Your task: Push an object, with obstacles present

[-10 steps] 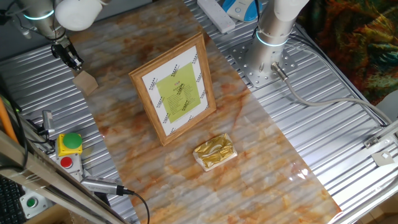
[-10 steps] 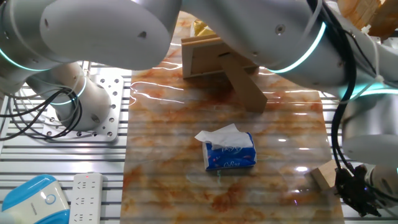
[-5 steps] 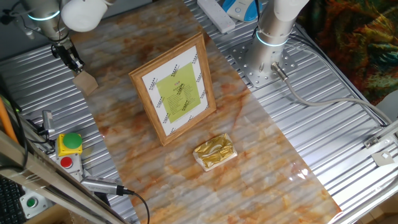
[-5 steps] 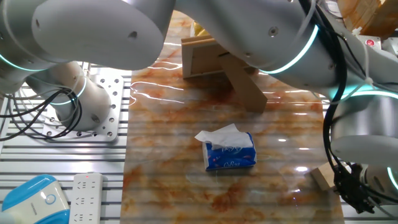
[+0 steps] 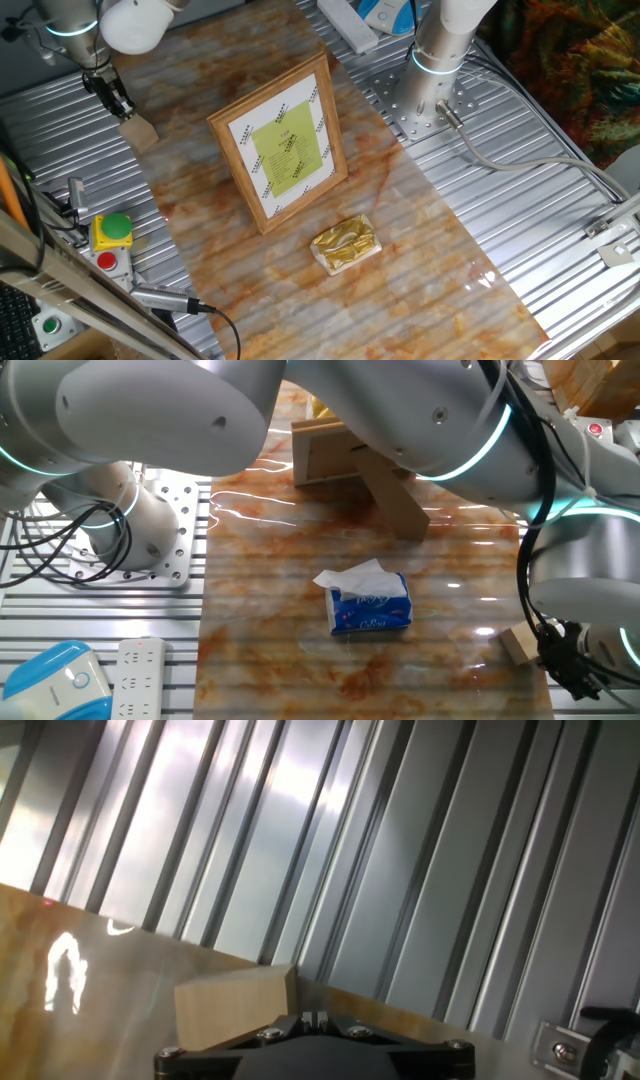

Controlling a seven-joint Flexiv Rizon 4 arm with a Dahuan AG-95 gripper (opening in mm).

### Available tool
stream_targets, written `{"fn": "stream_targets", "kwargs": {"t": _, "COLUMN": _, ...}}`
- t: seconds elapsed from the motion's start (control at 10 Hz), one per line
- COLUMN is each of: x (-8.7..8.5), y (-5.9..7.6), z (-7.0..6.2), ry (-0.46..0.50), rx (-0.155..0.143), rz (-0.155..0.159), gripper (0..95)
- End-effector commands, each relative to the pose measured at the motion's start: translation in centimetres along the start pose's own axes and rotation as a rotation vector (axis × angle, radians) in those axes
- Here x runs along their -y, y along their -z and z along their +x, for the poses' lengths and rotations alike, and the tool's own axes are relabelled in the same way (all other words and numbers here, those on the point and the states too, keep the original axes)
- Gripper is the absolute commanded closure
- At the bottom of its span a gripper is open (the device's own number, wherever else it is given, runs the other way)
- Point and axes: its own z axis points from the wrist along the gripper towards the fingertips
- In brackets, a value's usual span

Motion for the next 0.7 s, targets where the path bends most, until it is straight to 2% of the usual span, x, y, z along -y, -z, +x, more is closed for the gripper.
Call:
{"fn": "stream_targets", "kwargs": {"t": 0.1, "x": -0.14, "y": -0.09, "z": -0.1, "ry": -0.009, "rx": 0.0, "rz": -0.005, "gripper": 95.0}}
{"fn": "stream_targets", "kwargs": {"t": 0.7, "x": -1.05, "y": -0.51, "z": -0.61, "ry": -0.041, "rx": 0.001, "rz": -0.009, "gripper": 95.0}}
